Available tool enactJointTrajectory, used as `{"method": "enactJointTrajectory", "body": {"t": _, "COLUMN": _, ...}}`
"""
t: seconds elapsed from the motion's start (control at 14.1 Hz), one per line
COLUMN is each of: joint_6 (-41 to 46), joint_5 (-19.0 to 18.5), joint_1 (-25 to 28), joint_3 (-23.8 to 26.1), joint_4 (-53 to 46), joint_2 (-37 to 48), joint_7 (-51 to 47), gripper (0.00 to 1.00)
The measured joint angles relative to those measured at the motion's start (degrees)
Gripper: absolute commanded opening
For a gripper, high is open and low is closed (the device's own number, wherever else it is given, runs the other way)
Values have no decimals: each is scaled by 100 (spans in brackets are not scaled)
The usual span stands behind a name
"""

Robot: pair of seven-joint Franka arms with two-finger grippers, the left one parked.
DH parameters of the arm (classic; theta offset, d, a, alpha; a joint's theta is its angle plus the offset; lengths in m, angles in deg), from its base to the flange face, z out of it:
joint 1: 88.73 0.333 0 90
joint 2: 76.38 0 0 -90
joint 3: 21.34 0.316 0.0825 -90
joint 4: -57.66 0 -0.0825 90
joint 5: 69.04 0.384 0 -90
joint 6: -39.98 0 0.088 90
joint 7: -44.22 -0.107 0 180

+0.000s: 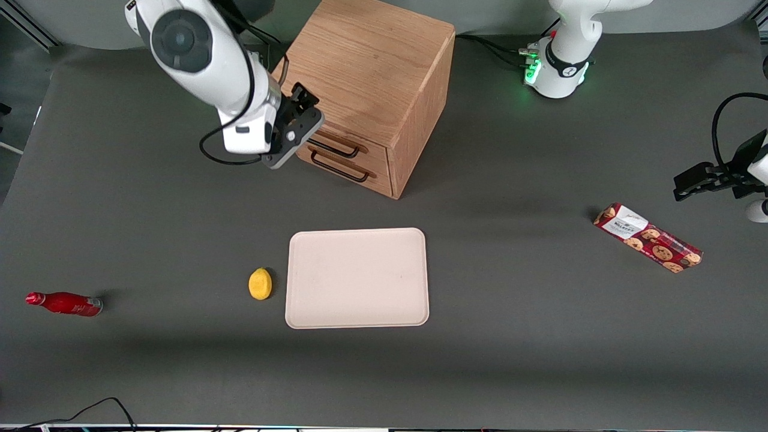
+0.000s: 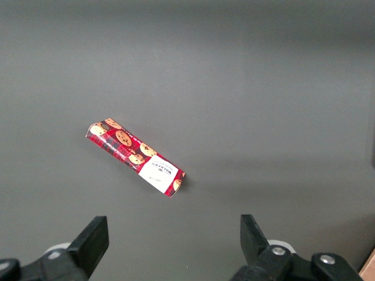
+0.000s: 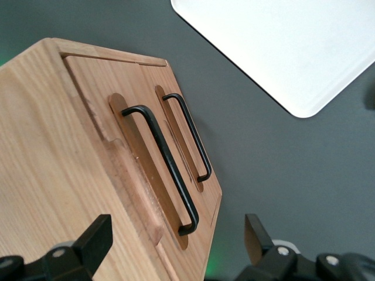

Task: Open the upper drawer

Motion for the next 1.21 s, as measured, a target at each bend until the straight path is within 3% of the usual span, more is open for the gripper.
{"method": "enactJointTrajectory", "body": {"t": 1.21, "joint_6": -455, "joint_5": 214, "joint_1": -2, "joint_3": 294, "joint_4": 504, "joint_2": -747, "joint_7": 324, "gripper": 100}}
